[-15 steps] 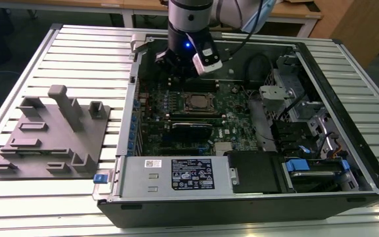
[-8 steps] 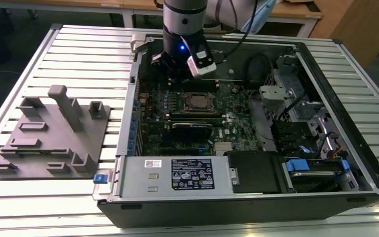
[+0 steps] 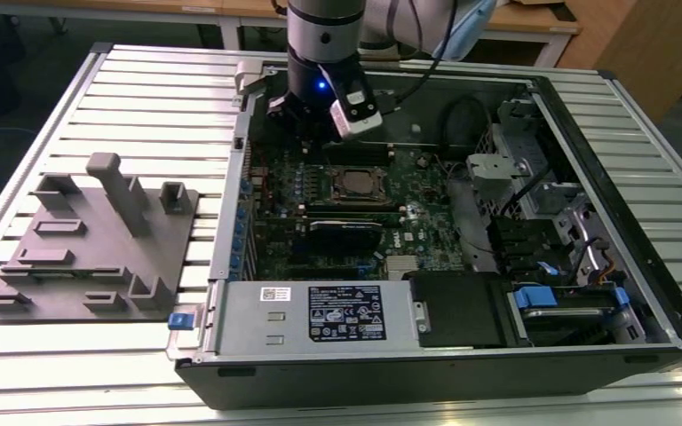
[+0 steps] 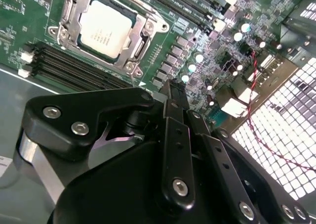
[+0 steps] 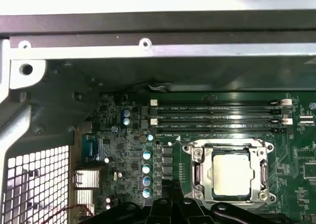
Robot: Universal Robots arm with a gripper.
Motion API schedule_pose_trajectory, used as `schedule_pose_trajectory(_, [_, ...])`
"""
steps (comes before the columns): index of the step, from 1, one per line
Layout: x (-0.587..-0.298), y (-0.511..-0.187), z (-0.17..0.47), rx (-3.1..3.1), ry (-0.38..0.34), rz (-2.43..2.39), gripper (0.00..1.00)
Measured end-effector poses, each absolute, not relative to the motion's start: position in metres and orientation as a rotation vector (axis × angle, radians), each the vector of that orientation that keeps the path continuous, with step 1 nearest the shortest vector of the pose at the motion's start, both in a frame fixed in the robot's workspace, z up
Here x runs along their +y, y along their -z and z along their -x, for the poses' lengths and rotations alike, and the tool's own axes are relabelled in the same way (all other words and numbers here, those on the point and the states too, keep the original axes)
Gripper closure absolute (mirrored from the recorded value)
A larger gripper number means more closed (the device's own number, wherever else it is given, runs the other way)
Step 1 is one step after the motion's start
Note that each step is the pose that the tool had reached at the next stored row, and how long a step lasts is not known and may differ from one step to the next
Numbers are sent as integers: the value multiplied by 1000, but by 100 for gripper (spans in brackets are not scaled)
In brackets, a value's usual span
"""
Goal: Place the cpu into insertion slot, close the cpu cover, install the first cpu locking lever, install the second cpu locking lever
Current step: 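Install the first cpu locking lever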
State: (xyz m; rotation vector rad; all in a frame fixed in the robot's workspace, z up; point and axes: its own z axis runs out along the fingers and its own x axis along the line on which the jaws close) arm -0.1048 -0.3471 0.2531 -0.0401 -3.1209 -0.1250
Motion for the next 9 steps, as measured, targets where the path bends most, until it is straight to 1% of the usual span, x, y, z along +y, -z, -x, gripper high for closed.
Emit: schedule_pose_trajectory(9, [-338, -253, 108, -3121, 125, 40, 90])
